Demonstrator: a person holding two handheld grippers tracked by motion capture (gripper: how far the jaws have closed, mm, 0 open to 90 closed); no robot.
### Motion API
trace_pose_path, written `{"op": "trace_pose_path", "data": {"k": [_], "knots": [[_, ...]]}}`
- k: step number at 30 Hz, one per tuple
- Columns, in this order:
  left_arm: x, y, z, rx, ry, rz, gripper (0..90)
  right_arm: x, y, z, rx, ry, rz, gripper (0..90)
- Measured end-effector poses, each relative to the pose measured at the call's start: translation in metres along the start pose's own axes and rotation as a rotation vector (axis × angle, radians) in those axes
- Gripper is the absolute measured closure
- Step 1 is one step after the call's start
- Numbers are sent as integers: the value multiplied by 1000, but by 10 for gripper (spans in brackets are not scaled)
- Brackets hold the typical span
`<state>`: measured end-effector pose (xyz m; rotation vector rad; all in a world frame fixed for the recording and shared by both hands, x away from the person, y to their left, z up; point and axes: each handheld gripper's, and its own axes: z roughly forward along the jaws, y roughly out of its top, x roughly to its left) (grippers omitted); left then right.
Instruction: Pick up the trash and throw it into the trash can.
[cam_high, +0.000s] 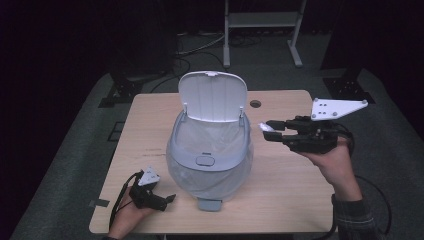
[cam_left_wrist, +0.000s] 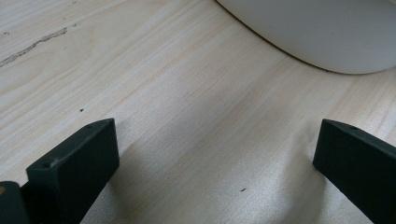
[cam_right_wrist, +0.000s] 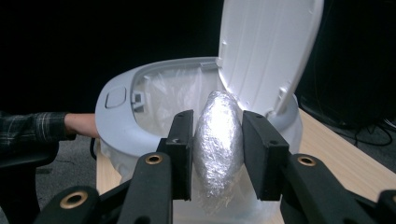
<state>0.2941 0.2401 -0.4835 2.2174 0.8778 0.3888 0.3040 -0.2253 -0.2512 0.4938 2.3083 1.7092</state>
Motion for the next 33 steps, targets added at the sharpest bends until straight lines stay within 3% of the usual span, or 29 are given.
{"op": "trace_pose_path", "data": {"k": [33], "knots": [[0, 0, 0, -1, 1, -1, 0, 9, 41, 66, 5, 106, -45, 643]]}}
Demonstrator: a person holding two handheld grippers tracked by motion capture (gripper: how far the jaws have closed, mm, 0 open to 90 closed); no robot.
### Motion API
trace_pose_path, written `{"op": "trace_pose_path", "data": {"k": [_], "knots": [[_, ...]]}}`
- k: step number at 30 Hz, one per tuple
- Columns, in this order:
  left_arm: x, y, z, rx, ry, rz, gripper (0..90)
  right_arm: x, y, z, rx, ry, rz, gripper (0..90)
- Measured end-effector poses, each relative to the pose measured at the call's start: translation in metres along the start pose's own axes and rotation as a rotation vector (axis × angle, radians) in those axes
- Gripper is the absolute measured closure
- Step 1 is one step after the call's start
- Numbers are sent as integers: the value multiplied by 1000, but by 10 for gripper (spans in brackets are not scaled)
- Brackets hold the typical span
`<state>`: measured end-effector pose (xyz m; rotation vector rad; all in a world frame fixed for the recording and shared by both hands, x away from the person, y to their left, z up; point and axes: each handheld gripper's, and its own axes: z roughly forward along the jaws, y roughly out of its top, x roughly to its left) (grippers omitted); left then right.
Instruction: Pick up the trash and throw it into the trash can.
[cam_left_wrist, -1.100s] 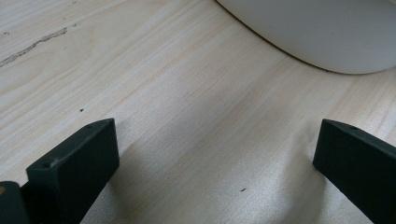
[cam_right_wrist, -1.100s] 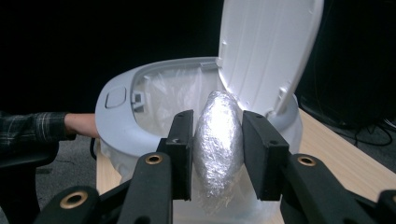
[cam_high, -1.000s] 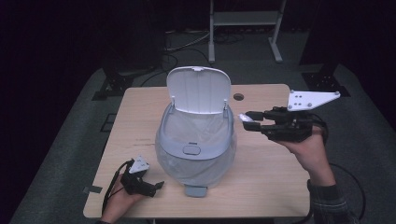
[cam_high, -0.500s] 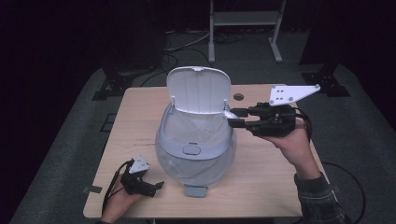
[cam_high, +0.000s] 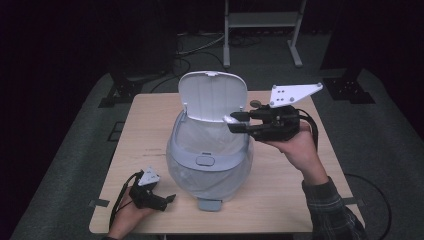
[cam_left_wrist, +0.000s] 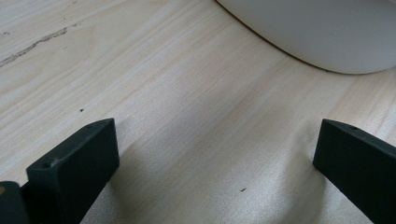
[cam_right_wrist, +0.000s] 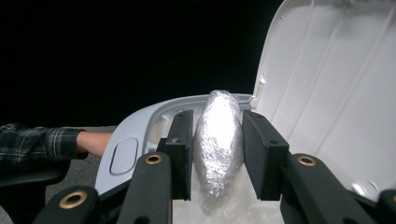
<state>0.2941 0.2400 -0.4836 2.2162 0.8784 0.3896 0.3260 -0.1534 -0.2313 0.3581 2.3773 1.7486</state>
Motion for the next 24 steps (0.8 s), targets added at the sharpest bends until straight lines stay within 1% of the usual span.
{"op": "trace_pose_path", "data": {"k": [9, 10, 11, 20, 21, 23, 24], "knots": [[0, 0, 0, 0, 0, 0, 0, -3, 7, 18, 9, 26, 0, 642], [0, 0, 0, 0, 0, 0, 0, -3, 7, 18, 9, 26, 0, 642], [0, 0, 0, 1, -1, 0, 0, -3, 8, 22, 16, 30, 1, 642], [0, 0, 0, 0, 0, 1, 0, -7, 12, 39, 30, 42, 8, 635], [0, 0, 0, 1, -1, 0, 0, -7, 13, 41, 29, 41, 6, 619], [0, 0, 0, 0, -1, 0, 0, -7, 13, 43, 26, 34, 3, 557], [0, 0, 0, 0, -1, 0, 0, -7, 13, 43, 26, 34, 3, 557]]}}
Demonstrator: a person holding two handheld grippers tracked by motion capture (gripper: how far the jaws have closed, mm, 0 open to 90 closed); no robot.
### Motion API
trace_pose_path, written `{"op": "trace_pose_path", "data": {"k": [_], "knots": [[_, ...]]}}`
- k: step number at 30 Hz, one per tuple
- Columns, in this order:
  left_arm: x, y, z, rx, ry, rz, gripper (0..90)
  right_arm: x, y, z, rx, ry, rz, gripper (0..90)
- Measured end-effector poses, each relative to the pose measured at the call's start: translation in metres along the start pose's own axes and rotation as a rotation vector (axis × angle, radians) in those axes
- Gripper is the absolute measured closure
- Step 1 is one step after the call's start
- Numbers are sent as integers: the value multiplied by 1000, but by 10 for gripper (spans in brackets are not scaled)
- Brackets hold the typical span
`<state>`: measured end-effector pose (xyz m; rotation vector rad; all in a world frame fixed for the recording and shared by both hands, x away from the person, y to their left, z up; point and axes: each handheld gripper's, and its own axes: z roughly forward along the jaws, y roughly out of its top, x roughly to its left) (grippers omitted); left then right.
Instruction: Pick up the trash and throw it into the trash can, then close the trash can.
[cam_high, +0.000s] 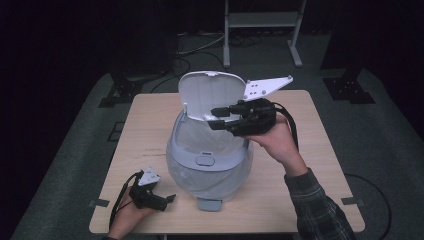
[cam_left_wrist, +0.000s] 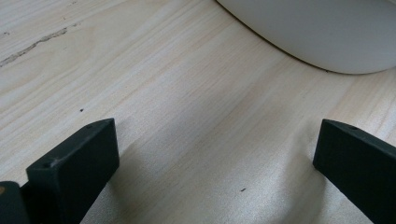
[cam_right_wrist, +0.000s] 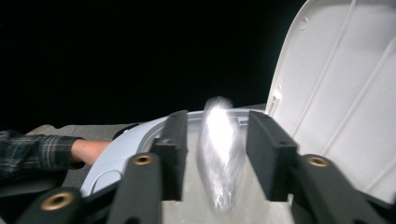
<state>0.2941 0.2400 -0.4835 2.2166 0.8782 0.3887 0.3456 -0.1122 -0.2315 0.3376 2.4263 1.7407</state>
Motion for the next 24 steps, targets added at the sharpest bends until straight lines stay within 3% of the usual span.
{"op": "trace_pose_path", "data": {"k": [4, 11, 19, 22, 24], "knots": [[0, 0, 0, 0, 1, 0, 0, 0, -1, -1, 4, -4, -2, 567], [0, 0, 0, 0, 1, 1, 0, -3, -12, -21, 5, -46, -3, 623], [0, 0, 0, 0, 1, 0, 0, -16, -23, -51, 16, -134, 19, 805], [0, 0, 0, 0, 1, 0, 0, -22, -25, -63, -1, -171, 33, 892], [0, 0, 0, 0, 1, 0, 0, -28, -26, -71, -17, -198, 43, 898]]}}
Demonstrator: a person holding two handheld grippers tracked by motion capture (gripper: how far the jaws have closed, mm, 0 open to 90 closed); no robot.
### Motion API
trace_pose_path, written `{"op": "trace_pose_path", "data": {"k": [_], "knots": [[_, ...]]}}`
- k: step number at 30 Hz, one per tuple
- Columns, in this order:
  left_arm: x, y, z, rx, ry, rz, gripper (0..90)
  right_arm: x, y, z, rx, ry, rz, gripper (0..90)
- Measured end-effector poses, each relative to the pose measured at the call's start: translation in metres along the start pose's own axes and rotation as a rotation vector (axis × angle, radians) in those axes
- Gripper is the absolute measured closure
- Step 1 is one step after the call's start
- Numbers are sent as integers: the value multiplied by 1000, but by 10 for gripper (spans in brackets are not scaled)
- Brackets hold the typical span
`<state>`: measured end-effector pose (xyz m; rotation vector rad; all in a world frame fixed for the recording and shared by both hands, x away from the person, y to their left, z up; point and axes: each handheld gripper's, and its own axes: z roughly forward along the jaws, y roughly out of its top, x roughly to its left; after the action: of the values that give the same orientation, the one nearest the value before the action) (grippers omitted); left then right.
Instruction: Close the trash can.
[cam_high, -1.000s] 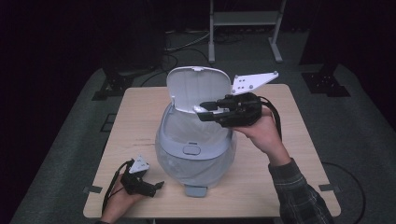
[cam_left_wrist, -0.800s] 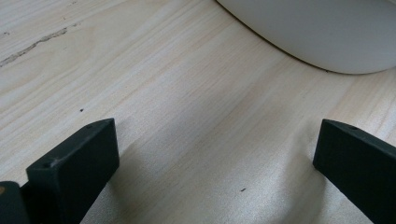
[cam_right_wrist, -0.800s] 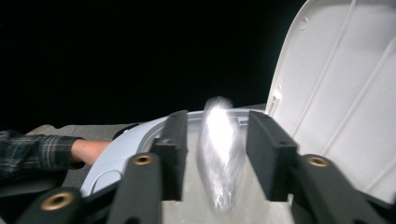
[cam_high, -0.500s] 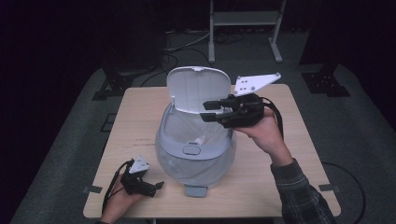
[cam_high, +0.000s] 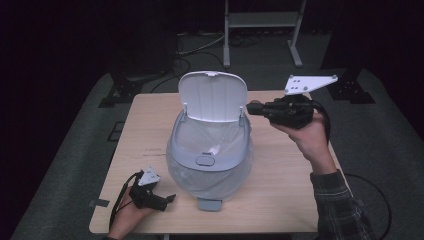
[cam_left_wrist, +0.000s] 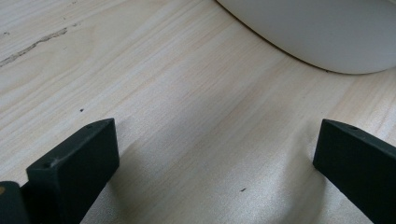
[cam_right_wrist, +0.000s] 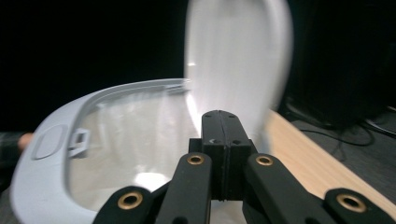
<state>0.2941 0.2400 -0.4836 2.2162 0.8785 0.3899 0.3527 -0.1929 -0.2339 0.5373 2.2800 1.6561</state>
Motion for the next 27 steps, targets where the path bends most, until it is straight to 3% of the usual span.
{"op": "trace_pose_path", "data": {"k": [4, 8, 22, 27], "knots": [[0, 0, 0, 1, -1, 0, 0, -15, -1, -9, -20, -41, 34, 898], [0, 0, 0, 0, -1, 0, 0, -28, 1, -7, -25, -53, 48, 898], [0, 0, 0, 0, -1, 0, 0, -47, 16, 26, -48, 20, 49, 897], [0, 0, 0, 1, -1, 0, 0, -47, 18, 27, -60, 41, 44, 898]]}}
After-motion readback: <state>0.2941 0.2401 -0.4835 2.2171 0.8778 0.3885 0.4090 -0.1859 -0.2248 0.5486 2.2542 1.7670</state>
